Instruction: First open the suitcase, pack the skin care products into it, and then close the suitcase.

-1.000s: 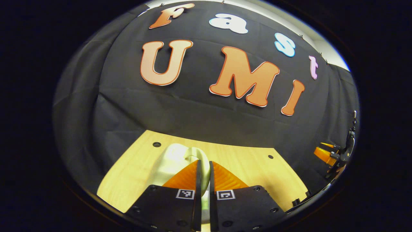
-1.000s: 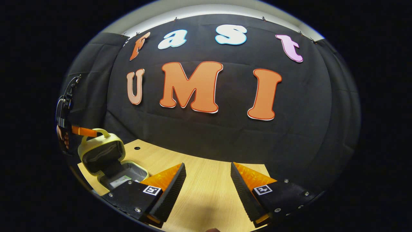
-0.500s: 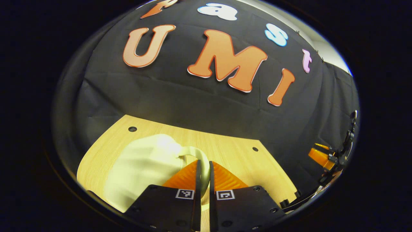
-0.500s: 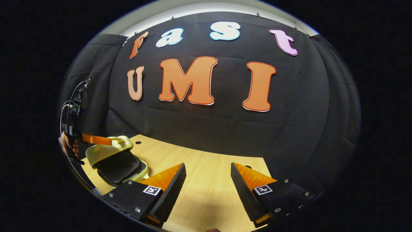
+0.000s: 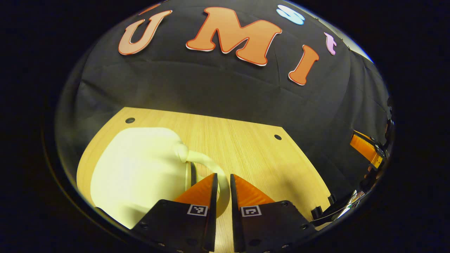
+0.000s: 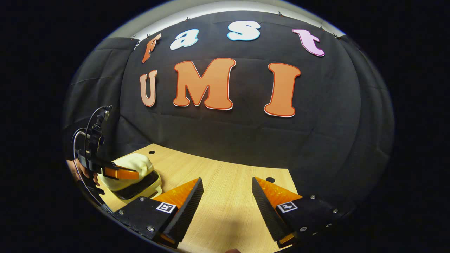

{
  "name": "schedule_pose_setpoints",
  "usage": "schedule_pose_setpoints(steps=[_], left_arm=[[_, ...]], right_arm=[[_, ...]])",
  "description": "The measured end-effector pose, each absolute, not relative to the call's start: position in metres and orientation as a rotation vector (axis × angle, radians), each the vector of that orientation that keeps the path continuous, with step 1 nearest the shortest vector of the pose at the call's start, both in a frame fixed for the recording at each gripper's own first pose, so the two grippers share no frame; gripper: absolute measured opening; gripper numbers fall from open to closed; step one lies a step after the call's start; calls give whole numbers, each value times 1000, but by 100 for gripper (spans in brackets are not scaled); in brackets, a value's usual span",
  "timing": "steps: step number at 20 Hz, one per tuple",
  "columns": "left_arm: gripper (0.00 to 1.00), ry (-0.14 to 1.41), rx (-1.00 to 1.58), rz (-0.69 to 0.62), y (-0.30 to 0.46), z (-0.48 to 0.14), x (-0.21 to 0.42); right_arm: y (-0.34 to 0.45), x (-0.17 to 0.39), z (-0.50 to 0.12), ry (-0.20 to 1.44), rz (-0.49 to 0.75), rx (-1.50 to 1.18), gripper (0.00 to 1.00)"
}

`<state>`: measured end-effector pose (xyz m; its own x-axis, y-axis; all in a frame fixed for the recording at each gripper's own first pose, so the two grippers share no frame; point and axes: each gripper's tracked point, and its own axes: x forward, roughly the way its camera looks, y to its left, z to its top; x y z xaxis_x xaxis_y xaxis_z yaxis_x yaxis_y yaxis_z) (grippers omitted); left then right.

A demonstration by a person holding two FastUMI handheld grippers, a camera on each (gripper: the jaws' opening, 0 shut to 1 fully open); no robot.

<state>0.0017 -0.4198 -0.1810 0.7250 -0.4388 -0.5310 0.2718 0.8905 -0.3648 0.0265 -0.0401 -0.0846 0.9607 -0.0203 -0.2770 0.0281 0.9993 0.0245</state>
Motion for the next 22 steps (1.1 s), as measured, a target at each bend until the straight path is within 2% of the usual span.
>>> schedule_pose_setpoints(steps=[1,3,4,6,7,8,10,12,16,19,22], left_arm=[[15,640,-236,-383,-419,-179,2],[16,625,-190,-387,-416,-173,3],[25,614,-171,-389,-416,-170,4],[28,584,-150,-405,-422,-156,5],[36,565,-144,-413,-427,-146,9],[36,543,-145,-419,-428,-137,10],[44,500,-133,-413,-432,-123,13],[44,460,-115,-410,-436,-109,13],[58,357,-85,-422,-444,-74,9],[84,303,-117,-397,-441,-53,5],[90,251,-123,-341,-429,-39,12]], right_arm=[[-40,26,-86,284,-25,33,89],[-36,29,-86,282,-22,35,89],[-34,31,-85,278,-21,30,89],[-27,34,-81,272,-17,25,89],[-23,36,-80,268,-14,26,89],[-18,39,-78,266,-9,26,89],[-7,44,-75,260,-3,22,89],[6,51,-71,246,6,21,89],[34,64,-58,206,32,24,89],[50,72,-48,168,47,35,89],[61,75,-36,121,51,22,92]])
